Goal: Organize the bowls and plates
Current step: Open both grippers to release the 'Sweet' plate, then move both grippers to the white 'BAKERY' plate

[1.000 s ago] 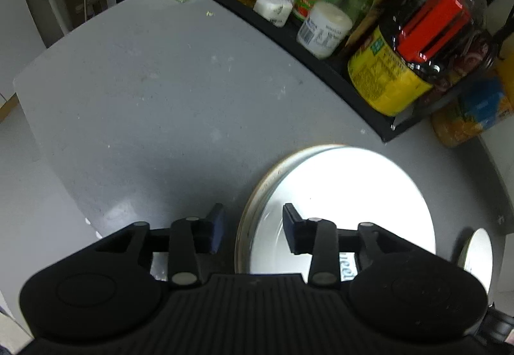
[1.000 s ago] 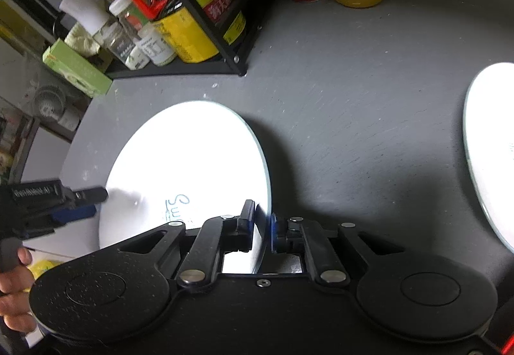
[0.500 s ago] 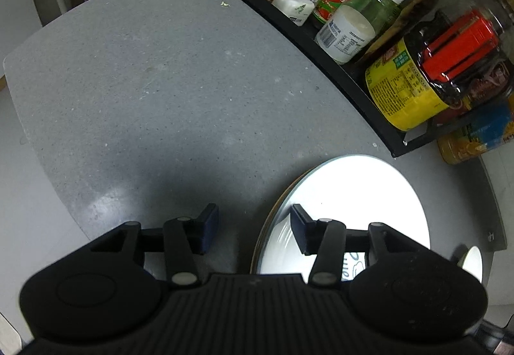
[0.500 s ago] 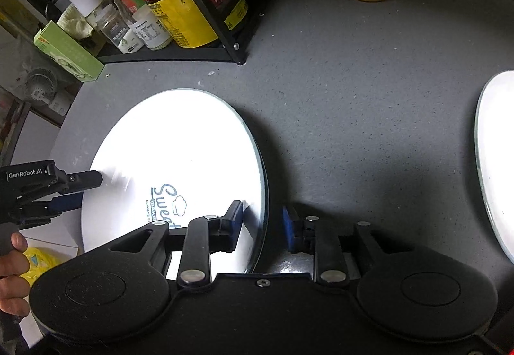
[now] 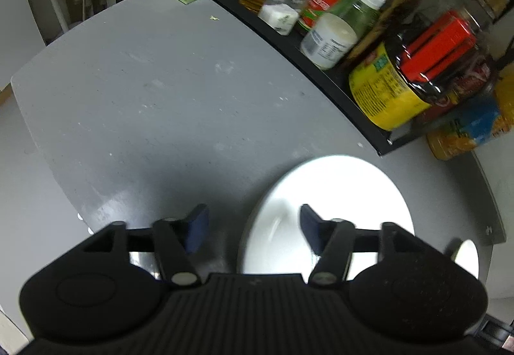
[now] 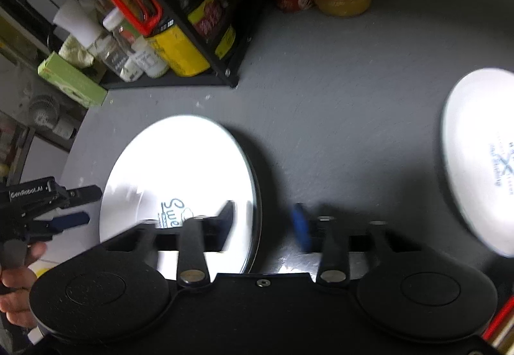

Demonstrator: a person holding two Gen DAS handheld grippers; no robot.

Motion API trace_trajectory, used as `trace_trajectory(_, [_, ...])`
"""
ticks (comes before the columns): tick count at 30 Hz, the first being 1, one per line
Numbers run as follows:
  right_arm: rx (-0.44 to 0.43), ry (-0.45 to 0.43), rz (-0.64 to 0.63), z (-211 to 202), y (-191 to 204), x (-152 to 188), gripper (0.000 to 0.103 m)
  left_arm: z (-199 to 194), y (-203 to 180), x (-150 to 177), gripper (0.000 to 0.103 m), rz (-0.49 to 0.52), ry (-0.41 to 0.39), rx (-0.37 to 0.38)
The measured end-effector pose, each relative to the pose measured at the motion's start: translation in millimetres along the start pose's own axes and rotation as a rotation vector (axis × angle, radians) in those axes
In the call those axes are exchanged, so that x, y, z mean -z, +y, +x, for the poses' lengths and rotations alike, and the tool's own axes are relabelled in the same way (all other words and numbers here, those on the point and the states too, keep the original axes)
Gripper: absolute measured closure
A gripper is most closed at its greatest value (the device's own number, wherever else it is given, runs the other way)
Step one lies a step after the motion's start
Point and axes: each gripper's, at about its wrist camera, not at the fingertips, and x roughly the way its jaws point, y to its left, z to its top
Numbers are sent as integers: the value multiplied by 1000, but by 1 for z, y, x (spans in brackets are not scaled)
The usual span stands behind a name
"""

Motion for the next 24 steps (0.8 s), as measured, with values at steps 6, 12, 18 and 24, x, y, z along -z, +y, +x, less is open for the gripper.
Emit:
trace_trajectory(6, [42,-81,-72,-22,3,0,19,-7,-23,10,13,62,-14,22])
trace_trajectory(12, [43,-121,-62,-43,-5,-4,13,-15,-47,14,1,110,-29,48])
trace_trajectory(18, [92,-126,-101,-62,-10,-2,12,-27,-77,20,1,170,-66,90])
trace_trajectory(24, [106,-170,-76,-83,-25,3,10,-34,-109,28,1,226,-91,123])
